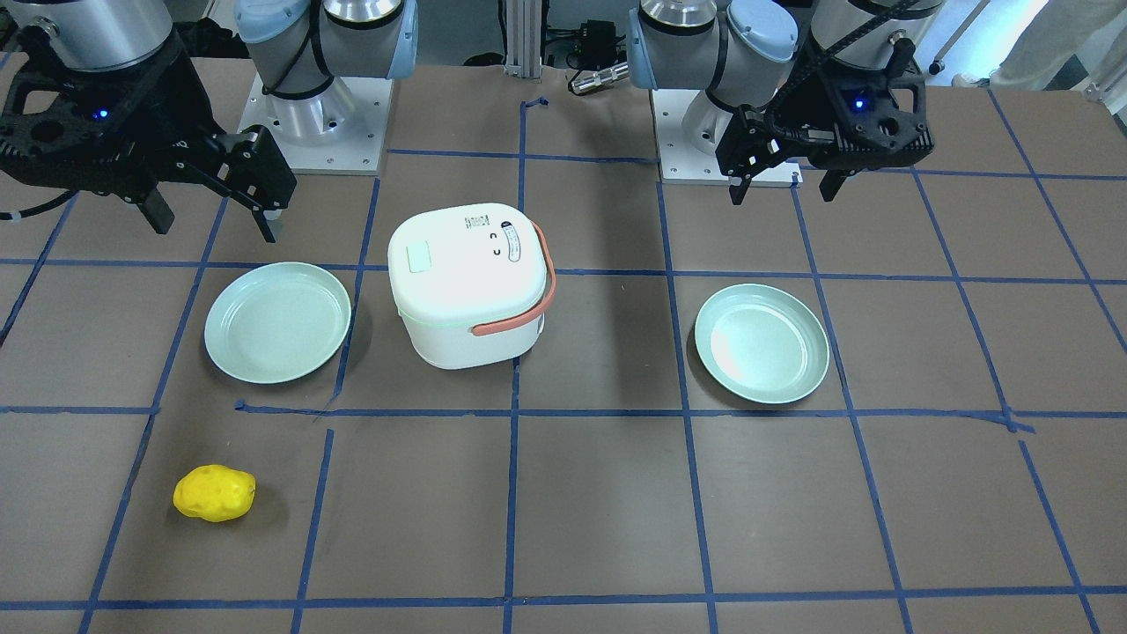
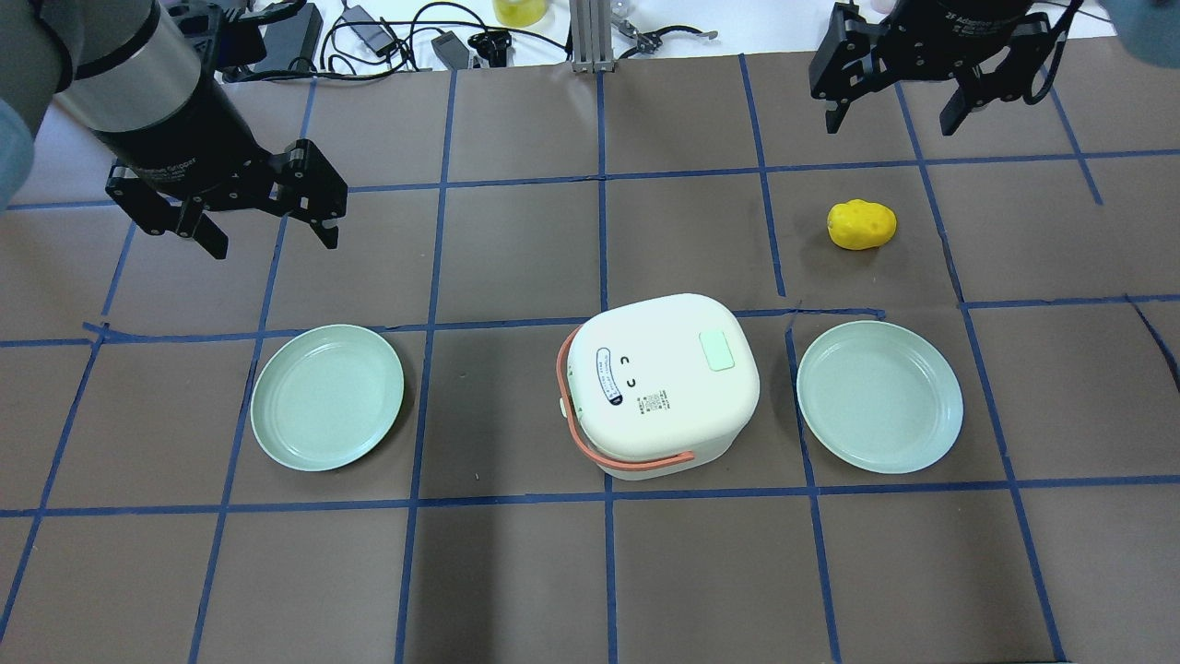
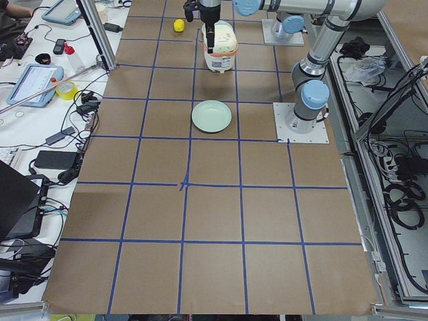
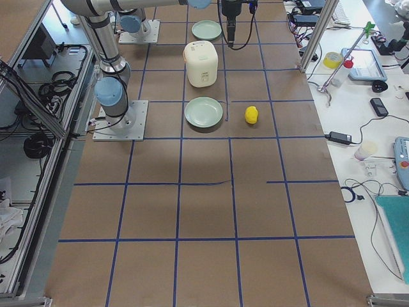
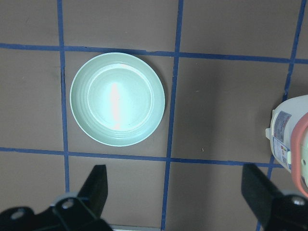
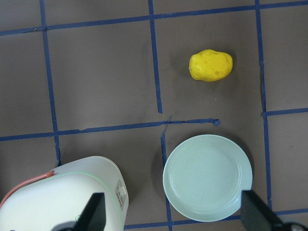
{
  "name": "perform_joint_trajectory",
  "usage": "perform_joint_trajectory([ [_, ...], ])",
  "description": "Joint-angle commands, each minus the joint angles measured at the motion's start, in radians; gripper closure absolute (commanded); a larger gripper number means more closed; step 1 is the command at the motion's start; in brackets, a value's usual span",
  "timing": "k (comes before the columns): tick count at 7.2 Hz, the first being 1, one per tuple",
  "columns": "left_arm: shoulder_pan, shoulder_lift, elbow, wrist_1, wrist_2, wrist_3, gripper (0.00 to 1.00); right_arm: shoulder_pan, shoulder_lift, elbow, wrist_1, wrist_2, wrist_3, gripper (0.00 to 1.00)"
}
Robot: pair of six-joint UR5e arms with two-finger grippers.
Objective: Press rice cooker button
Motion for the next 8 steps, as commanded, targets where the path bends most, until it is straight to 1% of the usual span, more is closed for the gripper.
perform_joint_trajectory([
  [1,0.0,0.0,0.0,0.0,0.0,0.0,0.0,0.001,0.002,0.029,-0.073,0.002,0.001,0.0],
  [2,0.0,0.0,0.0,0.0,0.0,0.0,0.0,0.001,-0.001,0.055,-0.125,0.0,0.002,0.0],
  [3,0.0,0.0,0.0,0.0,0.0,0.0,0.0,0.001,0.001,0.06,-0.129,0.009,-0.001,0.11],
  [4,0.0,0.0,0.0,0.0,0.0,0.0,0.0,-0.002,0.001,0.06,-0.119,0.017,-0.01,0.32],
  [5,0.0,0.0,0.0,0.0,0.0,0.0,0.0,0.001,-0.001,0.06,-0.109,0.015,-0.01,0.65],
  [6,0.0,0.0,0.0,0.0,0.0,0.0,0.0,0.004,-0.002,0.06,-0.069,0.017,-0.004,0.83],
  [7,0.0,0.0,0.0,0.0,0.0,0.0,0.0,0.01,-0.004,0.072,-0.013,0.021,-0.01,0.94],
  [8,0.0,0.0,0.0,0.0,0.0,0.0,0.0,0.045,-0.002,0.12,-0.004,0.034,-0.013,0.95],
])
